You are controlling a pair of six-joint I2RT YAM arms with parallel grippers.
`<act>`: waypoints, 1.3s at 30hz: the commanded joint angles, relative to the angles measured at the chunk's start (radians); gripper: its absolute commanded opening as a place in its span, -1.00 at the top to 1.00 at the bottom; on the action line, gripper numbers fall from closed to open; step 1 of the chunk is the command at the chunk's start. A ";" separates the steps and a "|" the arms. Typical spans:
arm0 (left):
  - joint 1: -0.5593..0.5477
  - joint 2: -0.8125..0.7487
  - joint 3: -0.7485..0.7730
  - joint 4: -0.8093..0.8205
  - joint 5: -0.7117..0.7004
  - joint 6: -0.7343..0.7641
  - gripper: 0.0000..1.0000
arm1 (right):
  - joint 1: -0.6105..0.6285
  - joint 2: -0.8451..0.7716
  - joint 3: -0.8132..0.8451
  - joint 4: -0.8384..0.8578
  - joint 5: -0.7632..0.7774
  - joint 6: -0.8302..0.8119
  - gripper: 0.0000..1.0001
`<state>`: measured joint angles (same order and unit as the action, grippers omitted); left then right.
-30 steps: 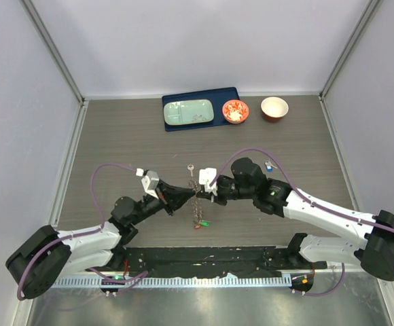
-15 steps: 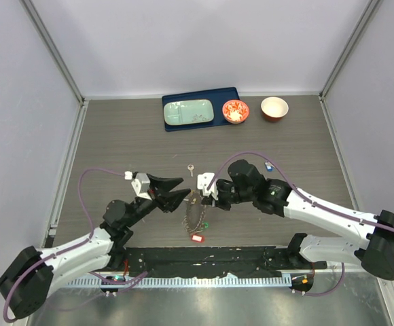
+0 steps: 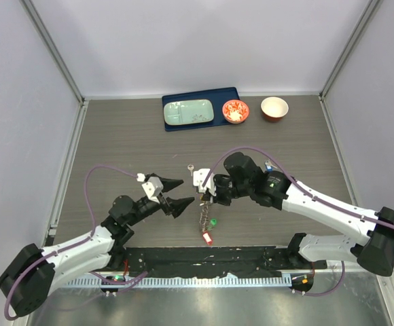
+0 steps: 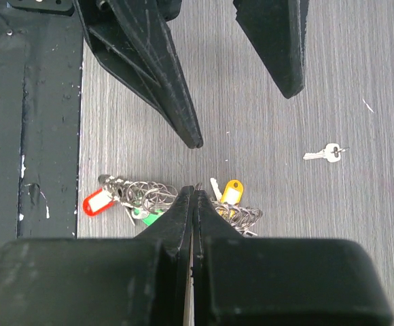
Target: Put the keys on the keyring
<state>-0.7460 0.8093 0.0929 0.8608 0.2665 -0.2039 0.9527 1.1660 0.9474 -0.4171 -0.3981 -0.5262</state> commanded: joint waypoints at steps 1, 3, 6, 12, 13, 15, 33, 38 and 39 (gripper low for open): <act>0.002 0.028 0.054 0.060 0.086 0.081 -0.54 | 0.004 0.000 0.071 -0.018 0.007 -0.032 0.99; 0.002 0.057 0.067 0.060 0.134 0.096 -0.57 | 0.004 0.003 0.076 -0.023 0.002 -0.034 0.99; 0.000 0.097 0.083 0.061 0.210 0.116 -0.55 | 0.004 0.007 0.082 -0.029 -0.010 -0.038 0.98; 0.002 0.183 0.097 0.095 0.298 0.188 -0.36 | 0.004 0.011 0.090 -0.048 -0.030 -0.046 0.99; 0.002 0.194 0.100 0.099 0.319 0.195 -0.34 | 0.003 0.011 0.090 -0.049 -0.033 -0.046 0.98; 0.002 0.215 0.110 0.116 0.338 0.199 -0.23 | 0.004 0.009 0.090 -0.051 -0.036 -0.047 0.99; 0.000 0.360 0.205 0.096 0.485 0.250 0.13 | 0.004 0.001 0.090 -0.071 -0.070 -0.054 0.99; 0.002 0.366 0.212 0.060 0.505 0.255 0.31 | 0.004 -0.003 0.088 -0.074 -0.061 -0.054 0.99; 0.002 0.364 0.214 0.050 0.505 0.255 0.31 | 0.004 -0.005 0.088 -0.075 -0.059 -0.054 0.99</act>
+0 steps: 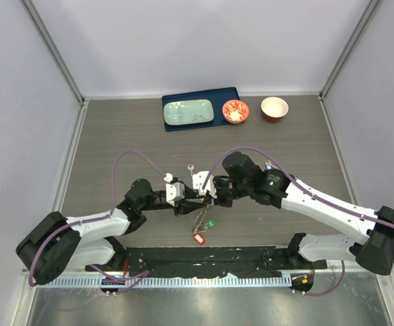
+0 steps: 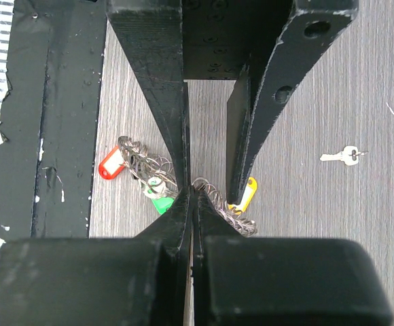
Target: Put the keys on the keyring
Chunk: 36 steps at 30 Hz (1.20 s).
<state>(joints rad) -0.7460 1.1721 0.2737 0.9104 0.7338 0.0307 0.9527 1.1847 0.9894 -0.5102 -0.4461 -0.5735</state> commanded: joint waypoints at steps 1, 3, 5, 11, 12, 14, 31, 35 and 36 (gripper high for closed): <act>0.002 -0.002 0.032 -0.005 0.041 0.021 0.32 | 0.004 -0.025 0.045 0.018 -0.005 -0.006 0.98; 0.002 -0.006 0.029 -0.022 0.044 0.024 0.33 | 0.004 -0.034 0.045 0.013 0.006 -0.006 0.99; 0.002 -0.008 0.022 -0.030 0.041 0.029 0.31 | 0.004 -0.048 0.043 0.012 0.023 -0.005 0.98; 0.000 -0.011 0.016 -0.036 0.036 0.029 0.40 | 0.004 -0.069 0.040 0.004 0.035 0.004 0.99; 0.002 -0.011 0.019 -0.036 0.038 0.029 0.47 | 0.004 -0.073 0.038 0.004 0.037 0.006 0.98; 0.002 -0.009 0.019 -0.036 0.039 0.029 0.67 | 0.004 -0.073 0.037 0.002 0.035 0.009 0.99; 0.002 -0.084 -0.074 0.200 -0.117 -0.163 1.00 | 0.004 -0.161 -0.017 -0.047 0.107 0.058 0.99; 0.002 -0.120 -0.077 0.216 -0.155 -0.216 1.00 | 0.004 -0.184 -0.040 -0.047 0.106 0.080 0.99; 0.004 -0.127 -0.077 0.216 -0.169 -0.238 1.00 | 0.004 -0.186 -0.044 -0.042 0.100 0.084 0.98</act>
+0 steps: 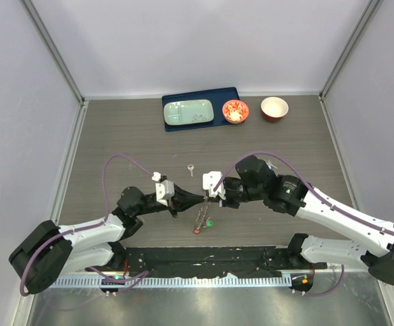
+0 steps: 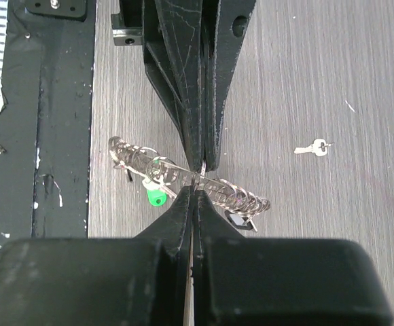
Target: Put the keys on the keyring
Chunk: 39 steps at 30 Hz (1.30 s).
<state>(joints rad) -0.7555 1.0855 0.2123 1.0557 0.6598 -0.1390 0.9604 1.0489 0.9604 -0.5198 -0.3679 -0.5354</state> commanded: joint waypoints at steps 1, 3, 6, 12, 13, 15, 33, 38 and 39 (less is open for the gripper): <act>0.013 -0.047 -0.016 0.072 -0.110 -0.076 1.00 | -0.003 -0.052 -0.022 -0.028 0.018 0.051 0.99; 0.013 -0.065 -0.013 0.053 -0.147 -0.094 1.00 | -0.003 -0.053 -0.046 0.000 0.015 0.063 0.98; 0.013 -0.076 -0.005 0.007 -0.214 -0.122 1.00 | -0.003 -0.049 -0.075 0.036 0.000 0.086 0.99; 0.013 -0.084 -0.004 0.007 -0.310 -0.188 1.00 | -0.003 -0.064 -0.153 0.159 0.032 0.149 0.99; 0.013 -0.082 -0.001 0.012 -0.312 -0.204 1.00 | -0.003 -0.069 -0.164 0.177 0.038 0.159 0.98; 0.013 -0.082 -0.001 0.012 -0.324 -0.220 1.00 | -0.003 -0.076 -0.195 0.231 0.052 0.187 0.99; 0.012 -0.121 0.022 -0.172 -0.414 -0.155 1.00 | -0.003 -0.130 -0.273 0.388 0.201 0.371 0.98; 0.012 -0.096 0.041 -0.209 -0.402 -0.148 0.86 | -0.003 -0.188 -0.295 0.391 0.230 0.390 0.99; 0.013 -0.084 0.047 -0.223 -0.402 -0.151 0.78 | -0.003 -0.193 -0.293 0.392 0.245 0.396 0.99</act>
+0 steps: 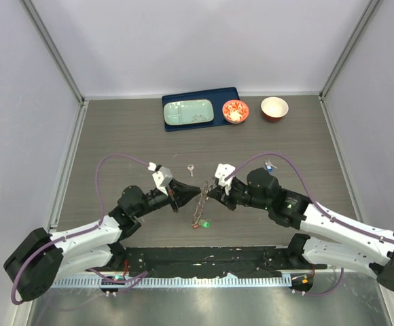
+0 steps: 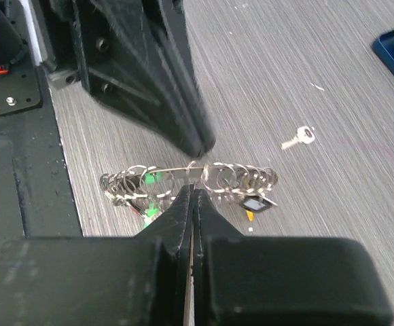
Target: Put the keys on the keyring
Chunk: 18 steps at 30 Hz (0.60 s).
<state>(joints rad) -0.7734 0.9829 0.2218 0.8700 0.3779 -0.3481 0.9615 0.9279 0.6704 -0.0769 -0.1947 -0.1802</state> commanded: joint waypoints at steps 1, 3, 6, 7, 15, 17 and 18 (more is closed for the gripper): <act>0.029 0.025 0.043 -0.042 -0.122 0.049 0.68 | -0.004 -0.075 0.006 -0.047 0.077 0.041 0.99; 0.031 0.037 0.053 -0.046 -0.125 0.038 0.37 | -0.004 -0.080 0.014 -0.046 0.089 0.030 0.99; 0.029 0.054 0.065 -0.052 -0.134 0.018 0.20 | -0.004 -0.070 0.032 -0.044 0.123 0.022 0.99; 0.031 0.054 0.071 -0.058 -0.134 0.012 0.15 | -0.004 -0.070 0.041 -0.046 0.147 0.019 0.99; 0.029 -0.032 0.117 -0.227 -0.246 -0.005 -0.50 | -0.004 -0.061 0.077 -0.040 0.336 0.044 0.99; 0.029 -0.067 0.126 -0.264 -0.270 -0.009 -0.64 | -0.004 -0.060 0.083 -0.032 0.389 0.047 0.99; 0.031 -0.081 0.129 -0.299 -0.293 -0.012 -0.67 | -0.004 -0.058 0.086 -0.031 0.412 0.051 0.98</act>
<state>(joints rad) -0.7448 0.9699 0.2993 0.6682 0.1825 -0.3458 0.9585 0.8776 0.6861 -0.1864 0.0696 -0.1528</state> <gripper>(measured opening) 0.788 0.032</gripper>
